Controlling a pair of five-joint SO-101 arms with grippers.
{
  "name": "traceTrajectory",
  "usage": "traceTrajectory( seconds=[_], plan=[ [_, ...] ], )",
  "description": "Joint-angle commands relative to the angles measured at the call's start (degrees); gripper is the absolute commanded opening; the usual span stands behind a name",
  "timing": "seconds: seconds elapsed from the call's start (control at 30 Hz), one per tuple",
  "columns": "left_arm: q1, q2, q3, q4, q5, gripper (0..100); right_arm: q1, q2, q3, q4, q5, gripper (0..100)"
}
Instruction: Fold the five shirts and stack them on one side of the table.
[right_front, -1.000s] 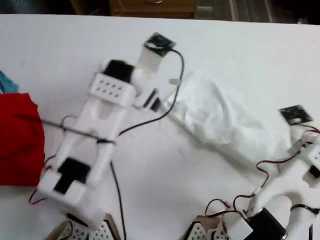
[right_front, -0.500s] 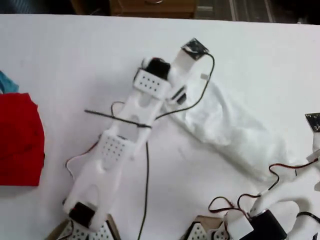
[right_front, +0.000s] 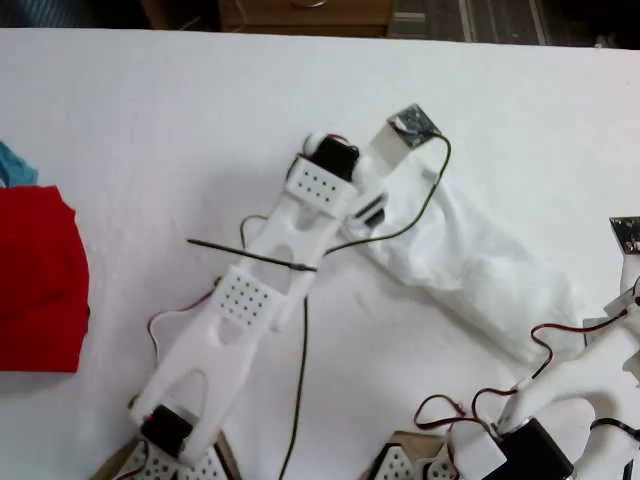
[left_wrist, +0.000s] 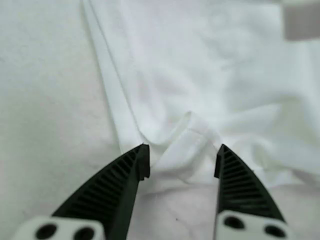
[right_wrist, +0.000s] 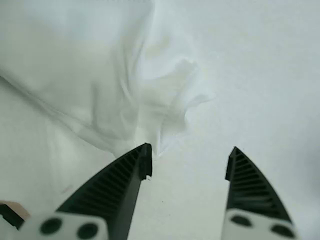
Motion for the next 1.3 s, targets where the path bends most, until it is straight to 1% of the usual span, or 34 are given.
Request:
traceTrajectory(
  seconds=[0.0,0.13,0.23,0.27,0.3,0.4,0.43,0.47,0.5,0.53,0.63,0.73,0.87,0.97,1.0,1.07,1.17,1.27],
  plan=[
    [-0.26,-0.18,-2.24,2.73,-3.52,23,-0.66,-2.15,-2.46,0.22,-0.70,24.1],
    [-1.14,-0.09,-2.07,2.55,-3.87,23,-0.66,-2.15,-2.46,0.66,-0.79,24.1],
    [-0.53,-0.18,2.59,1.58,-3.69,22,-0.66,-2.15,-2.46,0.66,-1.93,24.1],
    [-0.44,-0.18,4.35,0.88,-3.69,21,-0.66,-2.15,-2.46,0.66,-1.93,24.1],
    [-0.44,-0.26,5.58,0.26,-3.60,17,-0.66,-2.15,-2.46,0.66,-1.93,24.1],
    [-0.79,-0.79,6.37,0.35,-2.02,3,-0.40,-2.15,-2.46,0.66,-1.93,24.1],
    [-1.32,-0.79,5.49,0.88,-0.62,2,-0.31,-2.15,-2.46,0.66,-1.93,24.1],
    [-1.93,-0.79,4.53,1.67,0.62,4,-0.22,-2.15,-2.46,0.66,-1.93,24.1],
    [-2.37,-0.79,3.38,2.46,1.32,4,-0.22,-2.15,-2.46,0.66,-1.93,24.1],
    [-2.64,-0.79,2.33,3.16,1.76,2,-0.22,-2.15,-2.46,0.66,-1.93,24.1],
    [-4.75,-0.88,-1.01,5.71,2.02,2,-0.22,-2.15,-2.46,0.66,-1.93,24.1],
    [-9.05,-0.97,-2.86,5.80,2.11,2,-0.31,-2.15,-2.46,0.40,-1.93,24.1],
    [-16.18,-4.57,-1.80,5.89,2.11,2,-1.19,-2.15,-2.55,0.13,-1.93,24.1],
    [-21.36,-10.99,5.58,5.89,1.76,2,-3.03,-2.15,-2.55,-0.66,-2.02,24.1],
    [-22.68,-13.54,10.07,5.89,1.32,2,-4.18,-2.15,-2.55,-1.19,-2.64,24.1],
    [-24.26,-19.08,21.32,5.80,-1.41,2,-6.81,-2.15,-3.08,-2.24,-6.15,24.1],
    [-25.14,-27.78,38.29,5.54,-4.48,2,-12.79,-1.54,-6.33,-2.33,-11.08,24.1],
    [-24.97,-34.20,49.89,4.40,-4.92,2,-20.97,-1.54,-9.85,-1.27,-15.03,24.1]
  ],
)
